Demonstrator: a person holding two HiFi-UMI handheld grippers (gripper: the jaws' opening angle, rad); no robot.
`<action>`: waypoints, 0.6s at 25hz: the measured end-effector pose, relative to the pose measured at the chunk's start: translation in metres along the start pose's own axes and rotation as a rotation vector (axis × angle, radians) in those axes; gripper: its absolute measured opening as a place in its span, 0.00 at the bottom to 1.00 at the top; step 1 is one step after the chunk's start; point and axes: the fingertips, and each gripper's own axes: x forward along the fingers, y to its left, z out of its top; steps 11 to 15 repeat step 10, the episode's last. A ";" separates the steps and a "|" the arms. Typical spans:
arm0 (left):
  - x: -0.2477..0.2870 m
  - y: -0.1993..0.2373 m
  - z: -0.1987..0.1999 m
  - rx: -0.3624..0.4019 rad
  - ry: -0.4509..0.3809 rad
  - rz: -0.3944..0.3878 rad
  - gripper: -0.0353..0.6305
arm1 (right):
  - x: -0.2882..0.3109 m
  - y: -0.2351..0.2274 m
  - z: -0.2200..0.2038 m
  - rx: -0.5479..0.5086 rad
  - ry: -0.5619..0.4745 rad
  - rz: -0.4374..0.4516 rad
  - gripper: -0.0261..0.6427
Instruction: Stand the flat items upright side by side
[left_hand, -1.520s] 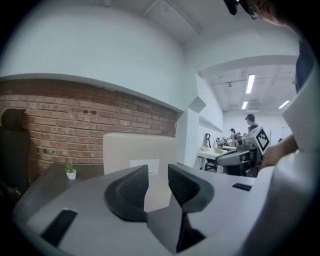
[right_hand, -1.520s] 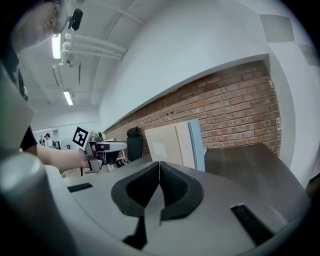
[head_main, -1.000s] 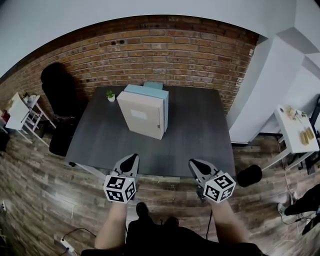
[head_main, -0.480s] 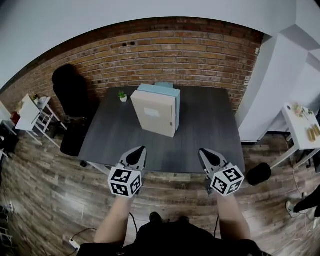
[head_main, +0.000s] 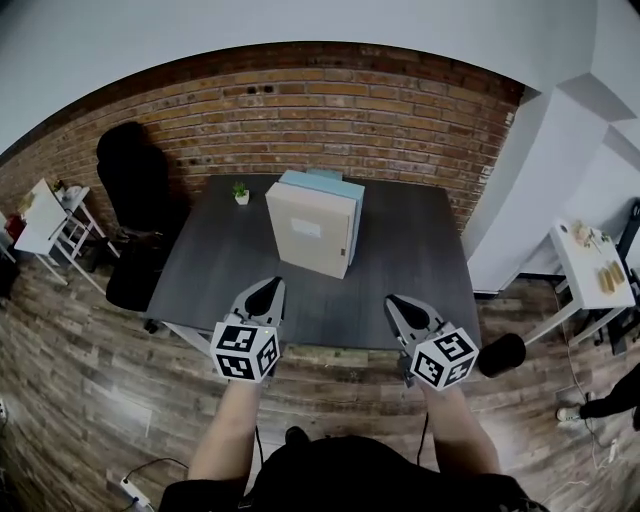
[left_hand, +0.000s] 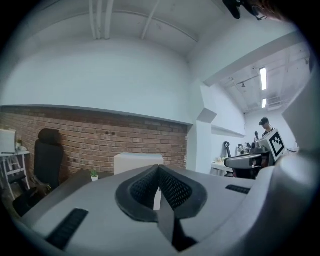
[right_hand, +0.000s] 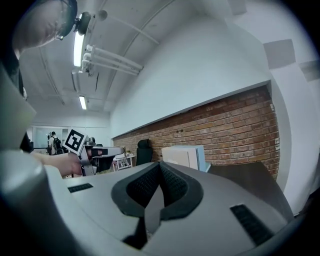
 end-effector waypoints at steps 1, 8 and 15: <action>0.000 0.002 -0.001 -0.005 -0.003 0.005 0.08 | 0.002 0.001 0.000 -0.001 0.003 0.001 0.06; -0.002 0.008 -0.003 -0.005 0.004 0.017 0.08 | 0.009 0.003 0.007 -0.012 -0.003 0.004 0.06; -0.005 0.009 -0.005 -0.006 0.011 0.020 0.08 | 0.010 0.004 0.009 -0.020 -0.003 0.004 0.06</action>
